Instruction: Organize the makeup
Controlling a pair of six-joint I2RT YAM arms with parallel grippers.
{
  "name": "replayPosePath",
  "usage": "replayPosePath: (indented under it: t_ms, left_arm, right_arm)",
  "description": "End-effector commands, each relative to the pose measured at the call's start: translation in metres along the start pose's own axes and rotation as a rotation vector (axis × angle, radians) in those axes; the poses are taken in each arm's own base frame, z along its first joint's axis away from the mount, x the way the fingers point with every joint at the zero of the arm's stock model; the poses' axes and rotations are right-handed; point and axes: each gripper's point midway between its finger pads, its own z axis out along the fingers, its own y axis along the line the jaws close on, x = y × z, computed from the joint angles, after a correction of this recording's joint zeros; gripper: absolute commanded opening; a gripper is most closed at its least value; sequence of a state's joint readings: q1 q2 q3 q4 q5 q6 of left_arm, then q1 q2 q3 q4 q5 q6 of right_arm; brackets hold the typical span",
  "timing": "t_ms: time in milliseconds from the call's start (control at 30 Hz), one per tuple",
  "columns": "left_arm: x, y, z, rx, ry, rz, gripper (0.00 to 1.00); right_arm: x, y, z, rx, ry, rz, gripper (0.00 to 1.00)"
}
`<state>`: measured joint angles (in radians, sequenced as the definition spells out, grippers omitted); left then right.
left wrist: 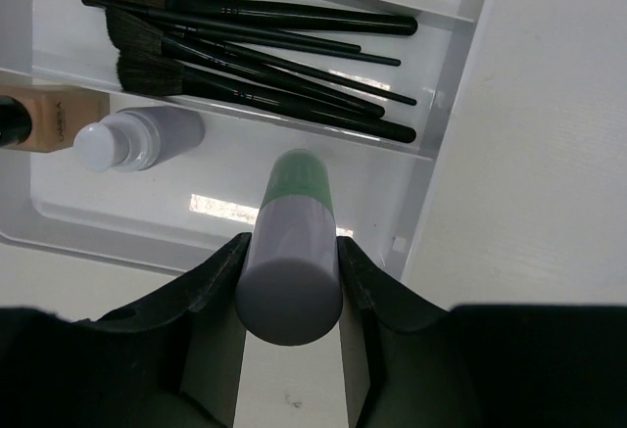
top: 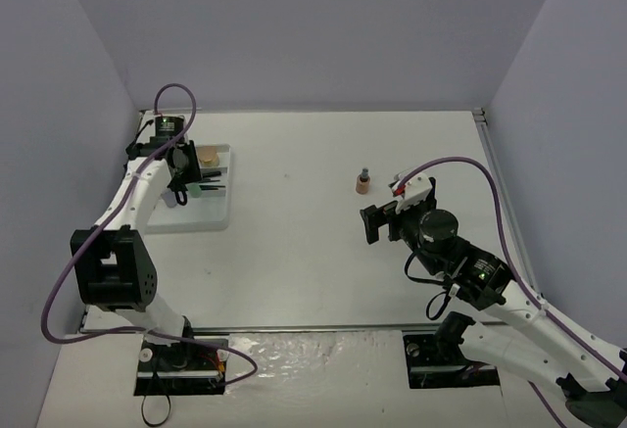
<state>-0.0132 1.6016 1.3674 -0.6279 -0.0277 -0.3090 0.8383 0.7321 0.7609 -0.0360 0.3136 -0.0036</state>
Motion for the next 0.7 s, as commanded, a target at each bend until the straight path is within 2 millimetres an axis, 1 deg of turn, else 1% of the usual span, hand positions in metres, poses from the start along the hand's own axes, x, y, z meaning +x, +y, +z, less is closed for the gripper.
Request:
replayPosePath:
  t_ms: [0,33,167,233,500,667]
  left_arm:
    - [-0.039,-0.003,0.01,0.02,-0.116,-0.002,0.0]
    - [-0.041,0.007,0.015,0.002,-0.114,-0.022,0.0]
    - [-0.044,0.013,0.027,-0.024,-0.108,-0.026,0.0]
    - [-0.043,0.016,0.032,-0.032,-0.097,-0.027,0.0]
    - [-0.041,0.021,0.042,-0.042,-0.095,-0.031,0.0]
    - [-0.031,0.024,0.047,-0.052,-0.073,-0.039,0.0]
  right_arm:
    - [-0.025,-0.002,-0.003,0.001,-0.081,0.033,1.0]
    - [-0.025,-0.002,-0.003,0.0,-0.082,0.034,1.0]
    - [-0.024,-0.002,-0.004,-0.002,-0.078,0.034,1.0]
    - [-0.023,-0.002,-0.004,-0.002,-0.077,0.036,1.0]
    - [-0.021,-0.004,-0.005,0.004,-0.077,0.038,1.0]
    - [-0.02,-0.004,-0.005,0.003,-0.074,0.037,1.0]
